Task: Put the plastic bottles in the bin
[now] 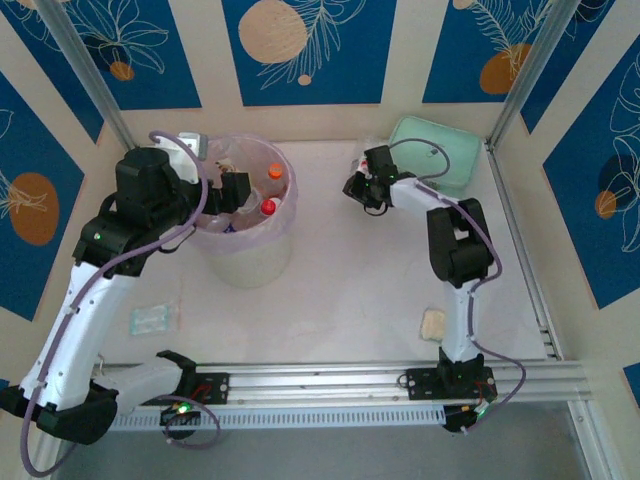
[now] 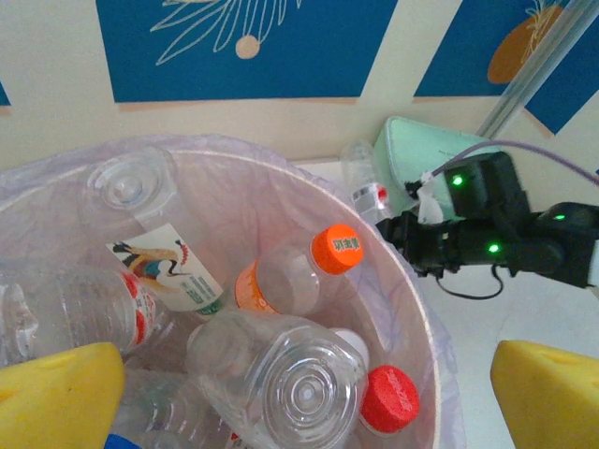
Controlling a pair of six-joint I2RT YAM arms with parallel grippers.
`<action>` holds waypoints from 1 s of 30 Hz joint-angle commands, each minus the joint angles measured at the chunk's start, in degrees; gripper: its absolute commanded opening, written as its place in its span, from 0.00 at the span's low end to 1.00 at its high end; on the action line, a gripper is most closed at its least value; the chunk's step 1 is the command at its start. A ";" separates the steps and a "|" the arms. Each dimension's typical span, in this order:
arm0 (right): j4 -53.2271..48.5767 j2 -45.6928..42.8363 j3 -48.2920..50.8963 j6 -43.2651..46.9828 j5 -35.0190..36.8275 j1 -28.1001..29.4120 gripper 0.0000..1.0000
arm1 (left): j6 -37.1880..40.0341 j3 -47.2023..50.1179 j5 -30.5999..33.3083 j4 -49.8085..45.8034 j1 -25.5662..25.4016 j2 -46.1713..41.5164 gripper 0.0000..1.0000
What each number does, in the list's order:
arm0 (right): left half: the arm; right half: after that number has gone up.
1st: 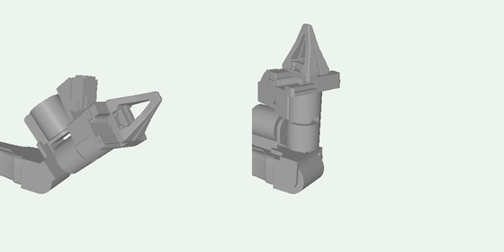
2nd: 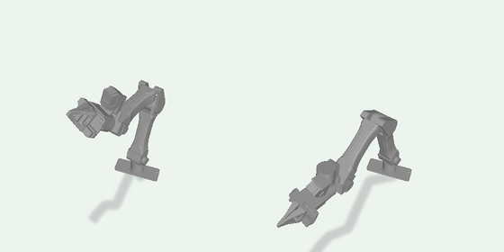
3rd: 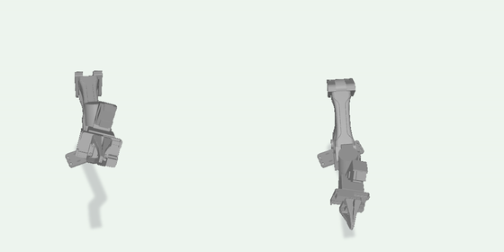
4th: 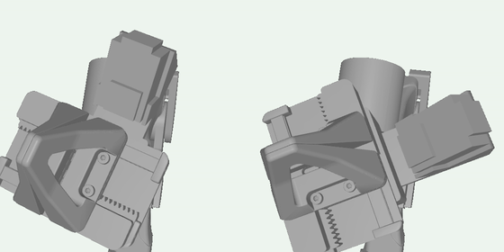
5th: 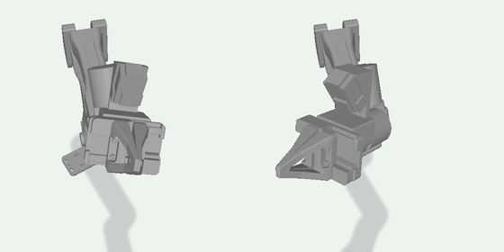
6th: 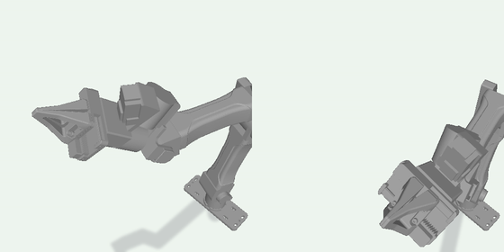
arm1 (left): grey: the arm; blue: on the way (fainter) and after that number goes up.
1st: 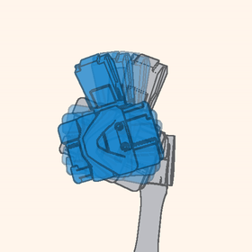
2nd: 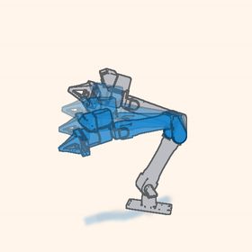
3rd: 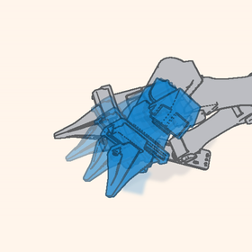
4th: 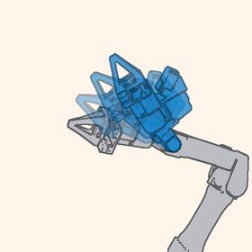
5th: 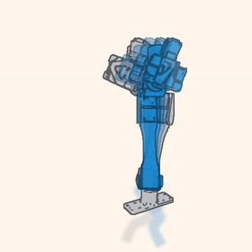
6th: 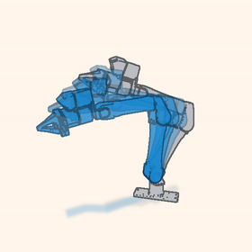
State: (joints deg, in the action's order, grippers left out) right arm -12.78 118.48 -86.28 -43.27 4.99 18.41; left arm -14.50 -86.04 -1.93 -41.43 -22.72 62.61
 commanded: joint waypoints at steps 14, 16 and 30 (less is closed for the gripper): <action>7.41 -39.69 31.73 20.96 -18.69 2.48 0.02 | 0.43 -8.88 -5.99 -1.45 0.02 5.27 1.00; 7.79 -45.85 35.79 25.19 -18.02 4.14 0.03 | -1.55 -8.82 -10.65 1.16 0.02 5.97 1.00; 12.35 -68.35 44.12 35.35 -13.87 15.25 0.00 | -10.96 -9.77 -14.43 12.12 -10.22 13.54 1.00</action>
State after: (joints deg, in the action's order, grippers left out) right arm -3.44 50.81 -42.94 -10.48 -9.82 31.38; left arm -21.37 -96.05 -13.37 -35.35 -31.83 76.12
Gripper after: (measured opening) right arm 0.347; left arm 0.998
